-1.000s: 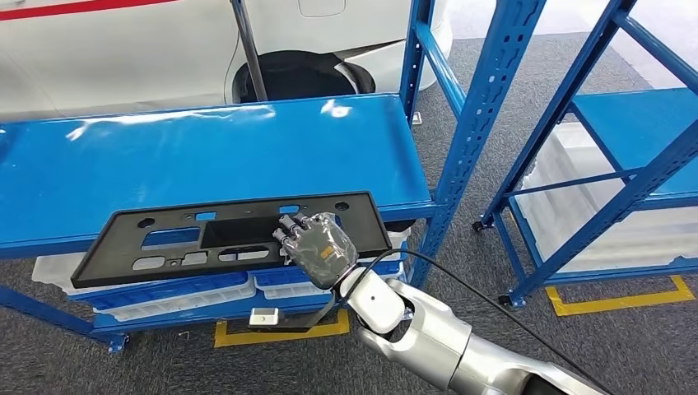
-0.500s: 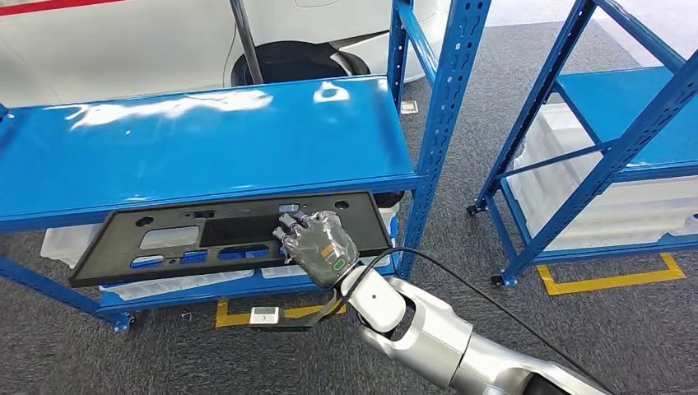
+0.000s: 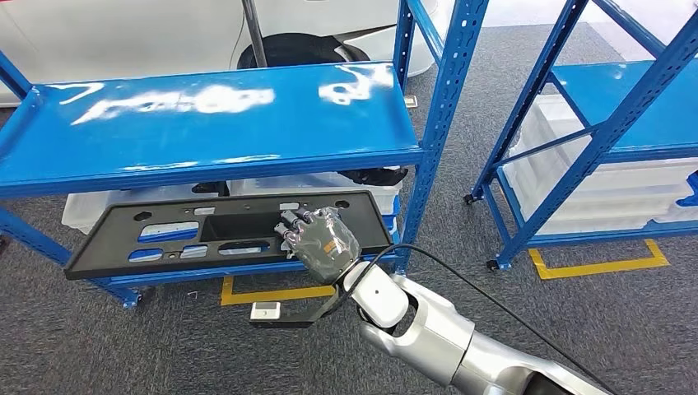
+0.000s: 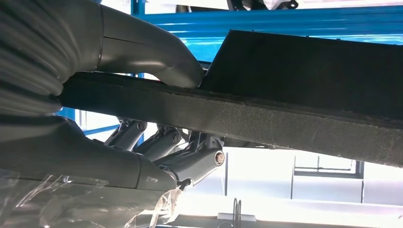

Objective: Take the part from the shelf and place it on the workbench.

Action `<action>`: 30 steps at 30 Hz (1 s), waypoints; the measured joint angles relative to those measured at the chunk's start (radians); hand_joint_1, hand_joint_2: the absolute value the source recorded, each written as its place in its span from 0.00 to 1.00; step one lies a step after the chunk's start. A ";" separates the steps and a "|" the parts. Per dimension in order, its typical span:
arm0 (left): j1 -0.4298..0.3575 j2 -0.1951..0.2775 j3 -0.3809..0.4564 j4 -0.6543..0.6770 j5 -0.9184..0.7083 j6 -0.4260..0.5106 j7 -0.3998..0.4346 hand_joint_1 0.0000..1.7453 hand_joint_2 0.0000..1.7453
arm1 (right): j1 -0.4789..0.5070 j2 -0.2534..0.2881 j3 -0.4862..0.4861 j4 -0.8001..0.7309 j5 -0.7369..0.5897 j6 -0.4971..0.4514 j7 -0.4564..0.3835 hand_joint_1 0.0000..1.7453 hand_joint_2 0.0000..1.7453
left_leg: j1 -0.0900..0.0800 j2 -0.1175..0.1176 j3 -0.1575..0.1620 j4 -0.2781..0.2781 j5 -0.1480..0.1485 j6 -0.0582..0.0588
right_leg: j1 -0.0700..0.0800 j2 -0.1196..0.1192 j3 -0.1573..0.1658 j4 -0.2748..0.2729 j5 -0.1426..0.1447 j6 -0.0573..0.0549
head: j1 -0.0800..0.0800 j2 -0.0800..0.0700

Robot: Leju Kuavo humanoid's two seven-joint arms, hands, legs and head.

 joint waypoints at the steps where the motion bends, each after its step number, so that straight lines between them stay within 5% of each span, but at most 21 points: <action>1: 0.000 0.000 0.000 0.000 0.000 0.000 -0.001 0.00 1.00 | -0.003 0.001 0.000 -0.002 -0.001 0.000 -0.001 1.00 1.00 | -0.002 0.000 -0.006 0.003 0.008 -0.005 | 0.002 0.000 0.029 -0.049 -0.010 -0.005 | 0.000 0.000; 3: 0.001 0.000 0.001 0.000 0.002 0.001 -0.002 0.00 1.00 | -0.005 0.002 -0.001 -0.004 -0.005 0.000 -0.003 1.00 1.00 | -0.001 0.000 -0.017 0.004 0.025 -0.016 | 0.005 0.000 0.029 -0.072 -0.011 -0.020 | -0.001 0.000; 6: 0.007 0.001 0.001 0.001 0.005 0.002 -0.002 0.00 1.00 | -0.006 0.002 -0.001 -0.004 -0.007 0.000 -0.004 1.00 1.00 | 0.005 -0.001 -0.037 0.019 0.005 -0.029 | 0.001 -0.004 0.007 -0.073 0.012 -0.037 | 0.000 0.000; 11: 0.008 0.001 0.001 0.001 0.005 0.003 -0.002 0.00 1.00 | -0.007 0.002 -0.001 -0.004 -0.007 0.000 -0.005 1.00 1.00 | 0.006 -0.001 -0.041 0.027 -0.008 -0.031 | 0.001 -0.004 0.003 -0.072 0.015 -0.039 | -0.001 0.000; 12: 0.009 0.001 0.001 0.001 0.005 0.003 -0.002 0.00 1.00 | -0.007 0.002 -0.001 -0.004 -0.007 0.000 -0.005 1.00 1.00 | 0.006 -0.001 -0.045 0.038 -0.023 -0.032 | 0.000 -0.004 0.000 -0.072 0.018 -0.041 | -0.001 0.000; 14: 0.011 0.000 0.001 0.001 0.007 0.003 -0.002 0.00 1.00 | -0.007 0.003 -0.001 -0.004 -0.009 0.000 -0.005 1.00 1.00 | 0.009 -0.001 -0.081 0.181 -0.125 -0.042 | 0.001 -0.004 -0.030 -0.071 0.041 -0.047 | -0.002 0.000; 15: 0.012 0.000 0.002 0.001 0.008 0.003 -0.002 0.00 1.00 | -0.007 0.004 -0.001 -0.004 -0.011 0.000 -0.005 1.00 1.00 | 0.010 -0.001 -0.066 0.224 -0.145 -0.045 | 0.002 -0.005 -0.059 -0.071 0.064 -0.047 | -0.003 0.000; 16: 0.011 0.000 0.002 0.001 0.010 0.003 -0.002 0.00 1.00 | -0.008 0.004 -0.001 -0.005 -0.014 -0.001 -0.005 1.00 1.00 | 0.009 -0.002 -0.010 0.196 -0.166 -0.042 | 0.004 -0.005 -0.089 -0.070 0.092 -0.042 | -0.003 0.000; 18: 0.007 0.000 0.002 0.001 0.012 0.004 -0.002 0.00 1.00 | -0.011 0.005 -0.002 -0.006 -0.020 -0.002 -0.005 1.00 1.00 | 0.001 -0.003 0.125 0.026 -0.129 -0.025 | 0.005 -0.005 -0.130 -0.072 0.138 -0.027 | -0.002 0.000; 19: 0.006 0.000 0.003 0.001 0.012 0.004 -0.001 0.00 1.00 | -0.013 0.005 -0.002 -0.007 -0.021 -0.003 -0.005 1.00 1.00 | -0.002 -0.004 0.157 -0.033 -0.134 -0.016 | 0.006 -0.006 -0.136 -0.074 0.153 -0.019 | -0.002 0.000; 20: 0.006 0.000 0.003 0.001 0.012 0.004 0.000 0.00 1.00 | -0.014 0.005 -0.003 -0.007 -0.022 -0.003 -0.005 1.00 1.00 | -0.001 -0.001 0.149 -0.032 -0.124 -0.010 | 0.004 -0.006 -0.140 -0.074 0.156 -0.013 | -0.002 0.000; 22: 0.007 0.000 0.003 0.001 0.013 0.004 0.001 0.00 1.00 | -0.014 0.004 -0.003 -0.006 -0.022 -0.003 -0.004 1.00 1.00 | 0.002 0.001 0.129 -0.034 -0.100 0.006 | 0.002 -0.004 -0.162 -0.029 0.099 -0.003 | -0.001 0.000; 25: 0.008 0.002 0.004 0.002 0.012 0.005 0.001 0.00 1.00 | -0.014 0.003 -0.003 -0.006 -0.024 -0.003 -0.004 1.00 1.00 | 0.002 0.002 0.094 -0.033 -0.069 0.018 | 0.000 -0.004 -0.208 0.134 -0.046 0.004 | 0.000 0.000; 26: 0.008 0.002 0.004 0.002 0.011 0.005 0.001 0.00 1.00 | -0.014 0.002 -0.003 -0.006 -0.025 -0.003 -0.004 1.00 1.00 | 0.002 0.002 0.083 -0.033 -0.060 0.018 | -0.001 -0.004 -0.217 0.189 -0.067 0.006 | 0.000 0.000; 28: 0.009 0.002 0.004 0.002 0.011 0.005 0.001 0.00 1.00 | -0.013 0.002 -0.003 -0.006 -0.026 -0.003 -0.004 1.00 1.00 | 0.001 0.003 0.056 -0.030 -0.040 0.016 | -0.001 -0.004 -0.210 0.262 -0.058 0.008 | 0.001 0.000; 30: 0.009 0.002 0.004 0.002 0.011 0.005 0.001 0.00 1.00 | -0.013 0.002 -0.003 -0.006 -0.026 -0.003 -0.003 1.00 1.00 | 0.001 0.003 0.028 -0.024 -0.021 0.012 | -0.001 -0.004 -0.139 0.205 -0.003 0.005 | 0.001 0.000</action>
